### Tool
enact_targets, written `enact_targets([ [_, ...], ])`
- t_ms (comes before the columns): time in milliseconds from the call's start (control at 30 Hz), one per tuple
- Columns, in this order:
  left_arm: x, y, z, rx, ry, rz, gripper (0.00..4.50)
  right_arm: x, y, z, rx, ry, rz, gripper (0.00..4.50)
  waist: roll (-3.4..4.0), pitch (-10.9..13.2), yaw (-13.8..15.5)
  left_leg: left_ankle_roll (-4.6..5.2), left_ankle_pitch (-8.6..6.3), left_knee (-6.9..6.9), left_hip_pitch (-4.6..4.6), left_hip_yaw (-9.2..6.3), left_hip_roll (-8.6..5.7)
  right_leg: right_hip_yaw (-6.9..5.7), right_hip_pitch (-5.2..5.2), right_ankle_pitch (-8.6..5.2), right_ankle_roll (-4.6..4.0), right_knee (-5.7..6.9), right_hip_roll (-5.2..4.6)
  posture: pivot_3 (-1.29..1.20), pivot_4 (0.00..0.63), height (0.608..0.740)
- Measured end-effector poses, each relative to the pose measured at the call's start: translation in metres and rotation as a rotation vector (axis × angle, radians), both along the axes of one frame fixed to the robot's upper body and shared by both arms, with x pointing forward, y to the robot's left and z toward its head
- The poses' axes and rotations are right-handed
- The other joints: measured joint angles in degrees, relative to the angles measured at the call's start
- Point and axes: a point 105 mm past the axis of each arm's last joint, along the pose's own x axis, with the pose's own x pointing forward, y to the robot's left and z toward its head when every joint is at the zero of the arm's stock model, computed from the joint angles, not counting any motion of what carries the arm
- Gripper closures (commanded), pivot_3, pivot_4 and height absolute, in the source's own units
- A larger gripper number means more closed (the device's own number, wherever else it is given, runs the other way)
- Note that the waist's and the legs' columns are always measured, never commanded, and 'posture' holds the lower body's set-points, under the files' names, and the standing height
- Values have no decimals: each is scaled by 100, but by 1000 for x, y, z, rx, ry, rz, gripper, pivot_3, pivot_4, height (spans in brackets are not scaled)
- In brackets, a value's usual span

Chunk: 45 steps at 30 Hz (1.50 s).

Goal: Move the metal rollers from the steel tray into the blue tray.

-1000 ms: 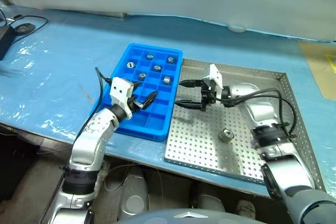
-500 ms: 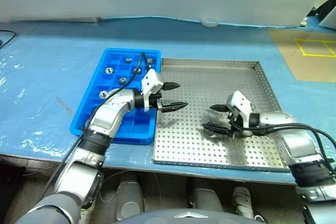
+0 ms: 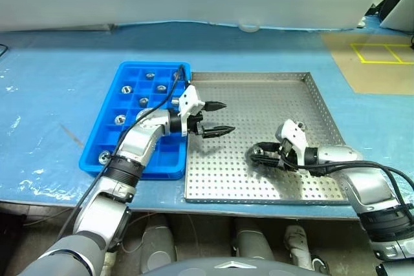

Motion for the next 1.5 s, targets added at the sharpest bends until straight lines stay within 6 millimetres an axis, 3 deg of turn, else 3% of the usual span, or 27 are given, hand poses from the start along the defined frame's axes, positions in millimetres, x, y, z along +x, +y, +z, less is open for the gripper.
enact_targets([
  [200,-3,41,9,-47,-15,165,512,26,34,60,185,-147,94,2878,0,0,41,0,0,-5,-1,1,3,-4,-2,0,-2,3,0,61,150,740],
  [367,-11,82,3,-50,15,346,512,51,61,80,279,-189,150,2878,-3,2,171,-4,2,-12,-2,0,5,-8,-7,0,-3,3,0,221,150,740],
  [600,-29,116,0,-29,-11,576,512,80,122,72,271,-166,260,2878,-5,3,499,-13,7,-41,-20,-9,11,-34,-23,-9,-16,1,-1,422,150,740],
  [733,-39,132,-2,-21,-23,702,512,91,145,63,216,-167,303,2878,-6,4,720,-19,11,-50,-46,-32,14,-66,-29,-19,-31,0,-1,506,150,740],
  [900,-53,141,-3,-14,-23,784,512,96,165,58,183,-166,347,2878,-3,6,992,-26,15,-50,-75,-74,19,-110,-30,-28,-46,2,0,580,150,740],
  [1100,-64,152,-6,2,-12,854,512,102,161,38,108,-150,331,2878,15,16,1312,-43,25,-47,-104,-130,26,-154,-31,-30,-49,12,6,623,150,740],
  [1367,-62,147,3,-24,-26,833,512,106,153,33,80,-168,315,144,23,20,1604,-49,28,-39,-106,-135,29,-154,-32,-30,-49,21,9,534,150,740],
  [1500,-54,132,15,-65,-42,747,512,113,139,42,97,-194,277,144,38,28,1639,-49,28,-4,-114,-136,28,-152,-31,-30,-49,41,7,445,150,740],
])
